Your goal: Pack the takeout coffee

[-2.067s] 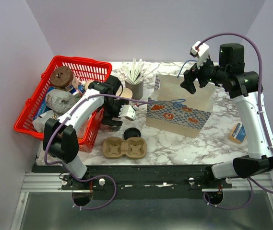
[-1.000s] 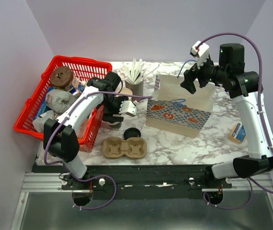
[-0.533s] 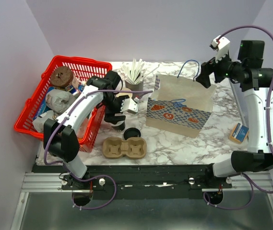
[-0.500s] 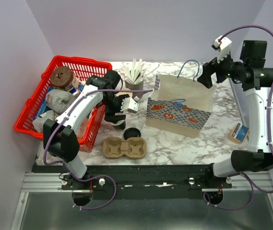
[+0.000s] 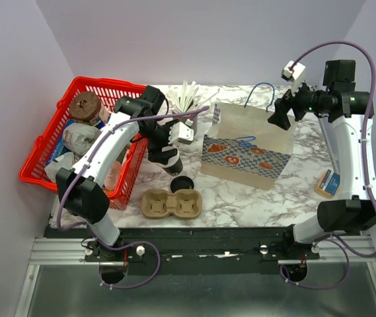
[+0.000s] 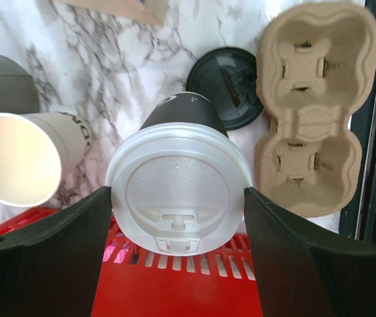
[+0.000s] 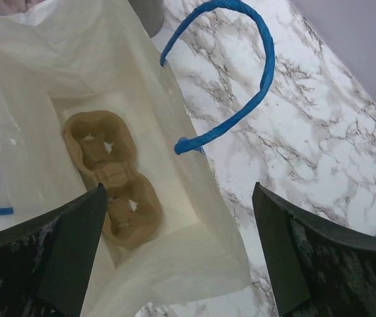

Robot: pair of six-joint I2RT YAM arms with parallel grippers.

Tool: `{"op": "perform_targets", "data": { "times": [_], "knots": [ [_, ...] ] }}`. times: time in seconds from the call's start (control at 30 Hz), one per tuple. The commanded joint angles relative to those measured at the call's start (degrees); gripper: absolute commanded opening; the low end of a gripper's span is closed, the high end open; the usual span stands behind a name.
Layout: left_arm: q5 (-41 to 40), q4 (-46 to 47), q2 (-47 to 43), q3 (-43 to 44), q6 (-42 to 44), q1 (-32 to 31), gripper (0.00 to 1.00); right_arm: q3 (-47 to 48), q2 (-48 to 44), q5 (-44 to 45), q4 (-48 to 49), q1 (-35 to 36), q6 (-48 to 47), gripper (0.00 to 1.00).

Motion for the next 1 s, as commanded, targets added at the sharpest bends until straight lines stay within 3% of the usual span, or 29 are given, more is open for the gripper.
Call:
{"op": "perform_targets", "data": {
  "times": [0.0,0.17,0.27,0.37,0.4,0.7,0.97],
  "knots": [
    [5.89,-2.21,-2.36,5.80,-4.17,-0.16,0.00,1.80,4.47,-1.79,1.17,-0.11,-5.34,0.97],
    [6.24,-3.36,-3.86,9.59,-6.72,-1.21,0.00,3.11,9.22,-4.61,-0.76,-0.11,-11.49,0.89],
    [5.37,-3.54,-5.00,11.00,-8.04,-1.39,0.00,4.52,11.86,-6.63,-2.96,-0.11,-13.26,0.78],
    [3.44,-2.84,-6.58,11.09,-9.10,-1.39,0.00,4.96,12.83,-8.39,-3.40,-0.11,-12.91,0.58],
    [2.90,-2.22,-6.93,10.65,-9.54,-1.39,0.00,4.87,12.83,-8.74,-3.31,-0.11,-12.64,0.44],
    [1.41,4.81,-8.43,14.69,-19.45,-1.39,0.00,2.24,7.58,-10.68,-3.76,0.59,-12.47,0.00],
    [-0.44,11.74,-9.22,19.61,-27.29,-1.39,0.00,-11.73,-7.63,-6.38,5.11,6.21,-10.97,0.01]
  ]
}}
